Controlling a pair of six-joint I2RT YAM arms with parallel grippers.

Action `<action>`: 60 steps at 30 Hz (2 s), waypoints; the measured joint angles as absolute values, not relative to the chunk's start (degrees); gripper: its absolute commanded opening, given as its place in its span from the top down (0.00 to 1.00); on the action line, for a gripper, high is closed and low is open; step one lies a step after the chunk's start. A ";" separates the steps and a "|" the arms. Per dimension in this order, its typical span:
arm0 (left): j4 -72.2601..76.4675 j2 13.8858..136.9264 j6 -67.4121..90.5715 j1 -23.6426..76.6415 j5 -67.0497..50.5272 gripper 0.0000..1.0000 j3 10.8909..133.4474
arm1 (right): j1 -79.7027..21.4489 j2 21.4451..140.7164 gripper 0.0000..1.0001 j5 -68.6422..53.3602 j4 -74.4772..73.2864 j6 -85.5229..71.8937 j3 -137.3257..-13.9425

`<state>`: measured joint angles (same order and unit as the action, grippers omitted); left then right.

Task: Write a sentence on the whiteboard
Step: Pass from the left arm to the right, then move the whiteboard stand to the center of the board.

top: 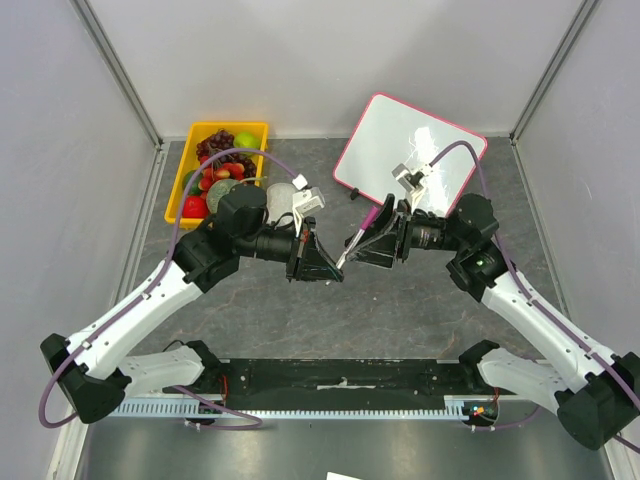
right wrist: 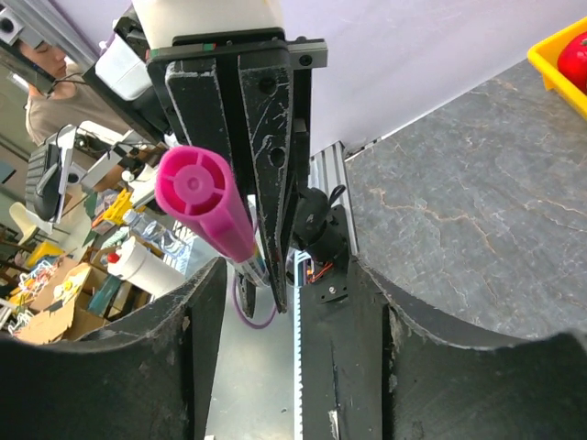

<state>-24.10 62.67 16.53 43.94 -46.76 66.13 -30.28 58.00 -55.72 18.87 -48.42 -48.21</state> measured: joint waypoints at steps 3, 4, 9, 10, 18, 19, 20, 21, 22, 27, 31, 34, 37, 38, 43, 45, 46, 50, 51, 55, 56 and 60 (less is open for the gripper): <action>-23.59 62.70 16.53 43.94 -47.27 0.98 66.00 | -31.44 57.98 0.43 -55.70 19.42 -48.66 -48.12; -23.49 62.76 16.53 43.94 -47.53 0.98 65.93 | -31.88 57.98 0.45 -55.70 19.68 -48.71 -48.12; -23.42 63.07 16.53 43.94 -48.80 0.98 65.45 | -33.36 57.98 0.50 -55.70 20.56 -49.10 -48.12; -23.42 63.07 16.53 43.94 -48.95 0.98 65.28 | -33.43 57.98 0.51 -55.68 20.67 -49.19 -48.12; -23.51 63.07 16.53 43.94 -49.89 0.98 64.18 | -33.43 57.98 0.55 -55.70 20.97 -49.65 -48.07; -23.51 63.07 16.53 43.94 -49.95 0.98 64.10 | -33.43 57.98 0.55 -55.72 20.97 -49.69 -48.03; -23.55 63.05 16.51 43.94 -50.02 0.98 64.10 | -33.43 57.98 0.56 -55.72 20.97 -49.74 -47.99; -23.57 63.05 16.51 43.94 -50.06 0.98 64.07 | -33.43 57.98 0.56 -55.72 20.95 -49.74 -47.94; -23.59 63.02 16.49 43.94 -50.09 0.98 64.07 | -33.43 57.98 0.57 -55.79 20.88 -49.71 -47.90; -23.73 62.50 16.43 43.94 -50.11 0.98 63.75 | -33.43 57.74 0.64 -56.18 19.09 -48.62 -47.81; -23.79 62.19 16.40 43.94 -50.22 0.98 63.40 | -33.43 57.63 0.67 -56.58 18.02 -48.07 -47.59; -23.86 62.17 16.38 43.94 -50.63 0.98 63.31 | -33.43 57.58 0.72 -56.71 17.91 -47.99 -47.59; -23.86 62.11 16.38 43.94 -51.05 0.98 63.02 | -33.43 57.43 0.80 -56.77 17.93 -48.01 -47.59; -23.86 62.08 16.36 43.94 -51.11 0.98 62.92 | -33.43 57.41 0.82 -56.82 17.96 -47.99 -47.59; -23.75 62.08 16.38 43.94 -51.44 0.98 62.61 | -33.54 57.21 1.00 -56.93 18.04 -47.99 -47.24; -23.53 62.08 16.38 43.94 -51.57 0.98 62.54 | -33.54 57.08 1.00 -56.88 18.02 -47.94 -47.22; -23.44 62.08 16.38 43.94 -51.62 0.98 62.54 | -33.54 56.95 1.00 -56.88 18.04 -47.92 -47.22; -23.16 62.08 16.23 43.94 -51.51 0.36 62.54 | -33.54 56.69 1.00 -56.55 17.87 -47.68 -47.16; -23.27 62.04 15.86 43.94 -51.20 0.27 62.48 | -33.54 56.60 1.00 -56.58 17.74 -47.53 -47.13; -24.05 61.08 15.44 43.94 -48.42 0.15 62.06 | -33.54 55.68 1.00 -55.18 14.66 -45.21 -47.13; -24.05 60.71 15.42 43.94 -47.64 0.14 61.93 | -33.54 55.53 1.00 -54.52 13.61 -44.34 -47.13; -24.36 59.57 15.40 43.94 -44.07 0.14 61.52 | -33.54 55.13 1.00 -49.76 7.33 -39.64 -47.24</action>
